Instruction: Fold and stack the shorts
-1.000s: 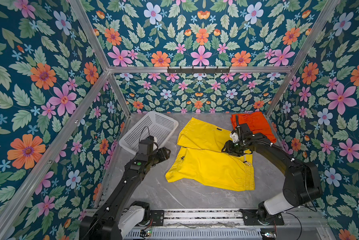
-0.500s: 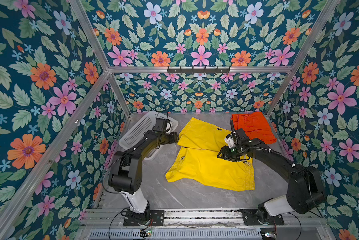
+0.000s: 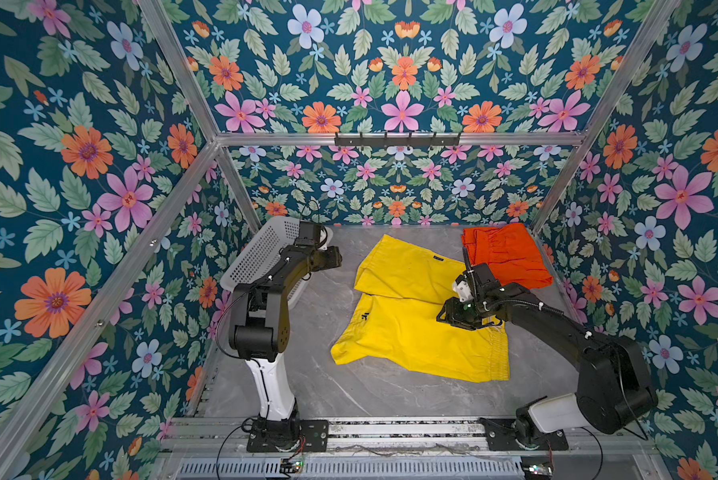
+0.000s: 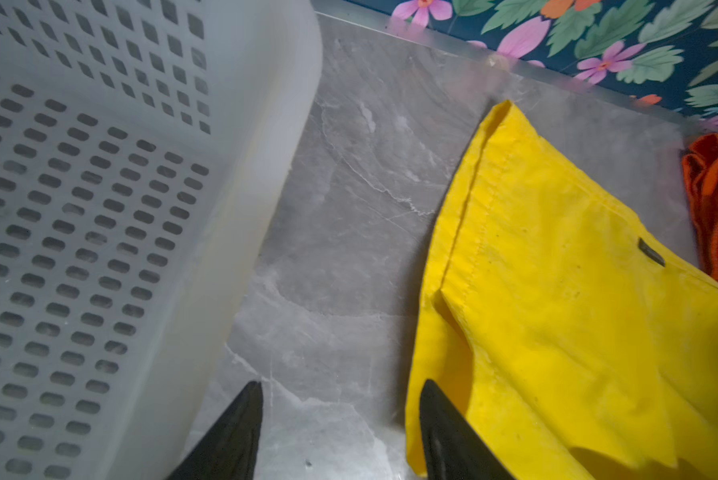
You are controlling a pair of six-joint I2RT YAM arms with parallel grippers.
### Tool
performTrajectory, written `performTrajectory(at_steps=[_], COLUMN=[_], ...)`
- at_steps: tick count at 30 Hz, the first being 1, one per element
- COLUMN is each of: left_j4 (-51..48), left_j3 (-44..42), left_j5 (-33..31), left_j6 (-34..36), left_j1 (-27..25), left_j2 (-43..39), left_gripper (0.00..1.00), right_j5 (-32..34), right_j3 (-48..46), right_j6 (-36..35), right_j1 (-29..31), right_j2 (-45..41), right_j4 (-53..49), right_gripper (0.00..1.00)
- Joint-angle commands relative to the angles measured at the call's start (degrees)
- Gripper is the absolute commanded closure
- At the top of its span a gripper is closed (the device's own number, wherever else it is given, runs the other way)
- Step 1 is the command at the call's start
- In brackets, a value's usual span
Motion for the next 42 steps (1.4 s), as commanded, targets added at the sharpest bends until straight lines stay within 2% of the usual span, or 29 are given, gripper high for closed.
performTrajectory(at_steps=[1, 4, 9, 14, 17, 25, 32, 36, 41, 42], left_j4=[0.93, -0.8, -2.74, 1.23, 2.62, 9.37, 8.82, 8.72, 12.67, 13.07], left_j3=[-5.99, -14.29, -29.01, -39.92, -41.85, -42.85, -42.99, -44.53, -46.95, -47.07], left_j5=[6.66, 7.39, 6.17, 6.95, 7.2, 9.67, 8.43, 8.23, 9.57, 9.5], left_j6=[-4.0, -5.51, -9.09, -11.52, -11.34, -12.14, -10.93, -11.54, -14.79, -15.31], left_j1=[-0.57, -2.25, -5.53, -6.43, -6.39, -7.59, -10.16, -10.67, -10.65, -10.65], left_j2=[-7.29, -15.43, -25.33, -27.14, -25.14, -21.15, -17.92, -19.05, -22.91, -23.61], left_gripper=[0.39, 0.39, 0.4, 0.39, 0.39, 0.41, 0.45, 0.54, 0.79, 0.86], right_j5=[1.85, 3.51, 7.99, 6.77, 6.31, 4.46, 4.05, 3.92, 3.35, 3.18], right_j3=[1.69, 4.13, 9.56, 11.03, 10.32, 9.14, 7.92, 7.26, 6.9, 6.9], right_j6=[-0.91, -2.1, -10.77, -15.53, -15.52, -8.34, -4.09, -2.98, -2.11, -1.99], right_j1=[3.19, 7.9, 16.89, 19.58, 19.58, 18.49, 16.71, 15.88, 15.63, 15.63], right_j2=[-0.97, 0.24, 6.65, 12.47, 15.54, 20.54, 23.16, 23.73, 23.81, 23.71], right_j4=[1.96, 2.9, 3.64, 6.02, 7.77, 8.71, 8.01, 7.64, 9.06, 9.37], right_gripper=[0.47, 0.47, 0.46, 0.44, 0.44, 0.44, 0.44, 0.45, 0.45, 0.45])
